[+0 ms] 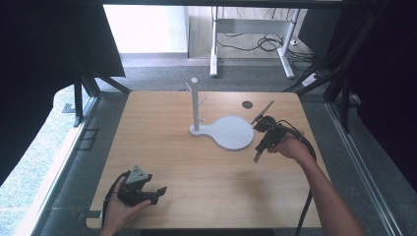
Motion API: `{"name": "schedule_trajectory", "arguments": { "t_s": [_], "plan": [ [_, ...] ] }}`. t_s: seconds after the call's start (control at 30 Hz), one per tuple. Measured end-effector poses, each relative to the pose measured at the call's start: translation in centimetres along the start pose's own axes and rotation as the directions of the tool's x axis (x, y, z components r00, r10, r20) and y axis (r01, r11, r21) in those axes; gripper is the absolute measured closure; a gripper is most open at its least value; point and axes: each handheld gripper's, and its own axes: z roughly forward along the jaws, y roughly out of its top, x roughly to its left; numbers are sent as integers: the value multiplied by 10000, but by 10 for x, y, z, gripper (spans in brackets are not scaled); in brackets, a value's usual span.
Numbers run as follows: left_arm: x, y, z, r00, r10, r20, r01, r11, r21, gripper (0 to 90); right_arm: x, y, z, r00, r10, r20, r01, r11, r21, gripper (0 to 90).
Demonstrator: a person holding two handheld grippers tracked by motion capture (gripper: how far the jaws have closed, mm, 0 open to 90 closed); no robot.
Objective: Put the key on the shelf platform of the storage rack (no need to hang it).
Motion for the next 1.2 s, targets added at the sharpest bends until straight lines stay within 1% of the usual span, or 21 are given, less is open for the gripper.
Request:
{"name": "schedule_trajectory", "arguments": {
  "t_s": [0.13, 0.2, 0.3, 0.43, 0.6, 0.63, 0.8, 0.93, 1.03, 1.07, 1.1, 1.2],
  "plan": [
    [-1, 0, 0, 10000, -18, 7, 19, 10000, -82, 265, -2, 6, 0, 10000, 13, -58, -14, 9999, -128, 896],
    [0, 0, 0, 10000, -27, -1, 27, 10000, -32, 265, -2, 8, 0, 10000, 67, -37, -67, 9999, -98, 896],
    [0, 0, 1, 10000, 18, 0, -18, 10000, -14, 265, -3, 9, 1, 10000, 10, -50, -11, 9999, -113, 896],
    [0, 0, 0, 10000, -1, 16, 1, 10000, -30, 265, -3, 12, 4, 10000, 73, -60, -73, 10000, 13, 896],
    [1, 0, 0, 10000, -14, -8, 14, 10000, -36, 265, -5, 16, 5, 9998, 90, -175, -90, 10000, -1, 896],
    [1, 0, 0, 10000, -12, -3, 12, 10000, -31, 265, -5, 18, 5, 9999, 59, -89, -59, 10000, -18, 896],
    [1, 0, 0, 10000, 38, -5, -38, 10000, -20, 265, -4, 25, 2, 10000, 24, 13, -24, 10000, 42, 896],
    [1, 0, -1, 10000, 54, 2, -54, 10000, -46, 265, -4, 30, 1, 10000, 59, -2, -59, 10000, 55, 896],
    [2, 0, -2, 10000, 46, -12, -46, 10000, -55, 265, -4, 33, 0, 10000, 54, -25, -54, 10000, -35, 897],
    [2, 0, -2, 10000, 34, -18, -34, 10000, -58, 265, -5, 35, -2, 9998, 115, -170, -118, 9998, -161, 896],
    [2, 0, -1, 10000, 32, -24, -32, 10000, -56, 265, -5, 37, -3, 9998, 103, -198, -106, 9998, -166, 896],
    [2, 0, -1, 10000, 35, -26, -35, 10000, -55, 265, -5, 42, -4, 9999, 61, -143, -63, 9999, -142, 896]
  ]
}}
